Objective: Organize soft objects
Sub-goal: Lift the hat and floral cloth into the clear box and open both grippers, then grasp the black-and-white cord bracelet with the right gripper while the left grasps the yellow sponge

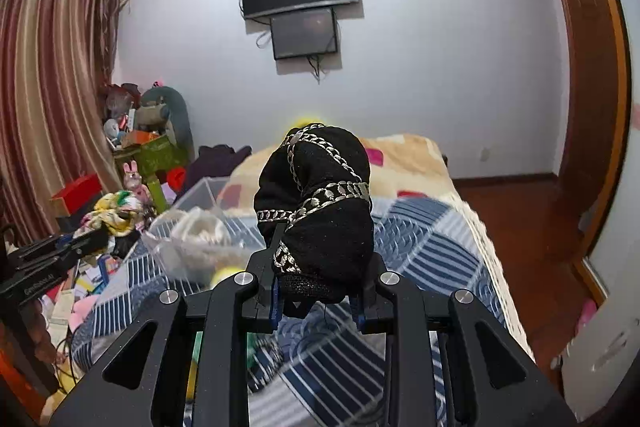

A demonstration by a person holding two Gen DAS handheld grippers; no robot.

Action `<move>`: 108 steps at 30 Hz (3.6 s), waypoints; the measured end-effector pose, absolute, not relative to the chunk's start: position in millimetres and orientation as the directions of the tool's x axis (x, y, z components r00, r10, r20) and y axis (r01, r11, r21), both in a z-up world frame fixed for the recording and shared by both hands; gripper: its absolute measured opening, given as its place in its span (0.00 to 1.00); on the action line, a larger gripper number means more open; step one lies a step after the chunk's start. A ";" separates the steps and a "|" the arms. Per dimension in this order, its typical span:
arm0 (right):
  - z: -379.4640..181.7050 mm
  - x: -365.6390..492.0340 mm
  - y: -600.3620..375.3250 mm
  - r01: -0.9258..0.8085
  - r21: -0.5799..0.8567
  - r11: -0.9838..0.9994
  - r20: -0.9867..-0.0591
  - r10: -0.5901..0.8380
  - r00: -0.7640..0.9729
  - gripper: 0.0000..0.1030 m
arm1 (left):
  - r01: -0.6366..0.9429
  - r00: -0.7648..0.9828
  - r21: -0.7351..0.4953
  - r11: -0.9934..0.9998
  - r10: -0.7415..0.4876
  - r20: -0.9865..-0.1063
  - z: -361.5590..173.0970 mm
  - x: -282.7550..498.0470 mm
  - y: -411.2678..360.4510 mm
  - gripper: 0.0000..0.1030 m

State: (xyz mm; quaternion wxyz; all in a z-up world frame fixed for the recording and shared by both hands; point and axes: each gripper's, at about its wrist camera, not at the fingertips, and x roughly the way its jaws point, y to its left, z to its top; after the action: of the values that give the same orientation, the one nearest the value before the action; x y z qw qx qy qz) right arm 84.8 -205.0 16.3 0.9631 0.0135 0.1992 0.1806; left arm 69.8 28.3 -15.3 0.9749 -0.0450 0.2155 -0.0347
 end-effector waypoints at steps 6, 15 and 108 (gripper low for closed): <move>25.4 103.0 -183.0 -0.381 0.079 0.921 -0.362 0.383 0.850 0.23 | 0.085 0.897 -0.080 0.993 -0.111 -0.428 -10.6 96.7 15.7 0.23; 15.1 129.1 -149.7 -0.411 0.059 0.910 -0.410 0.398 0.821 0.23 | 0.155 0.848 -0.089 0.984 -0.179 -0.500 -23.8 137.8 -0.9 0.23; -75.5 84.6 -164.6 -0.434 0.012 0.901 -0.630 0.344 0.696 0.07 | 0.197 0.756 -0.225 0.954 -0.294 -0.585 -99.7 67.3 -39.1 0.63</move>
State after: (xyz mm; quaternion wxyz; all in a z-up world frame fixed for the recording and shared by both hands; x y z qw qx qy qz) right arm 84.6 -164.6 -75.5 0.9183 -0.0688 0.3274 0.2118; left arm 67.3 -39.1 -99.7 0.9339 -0.0748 0.3239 -0.1314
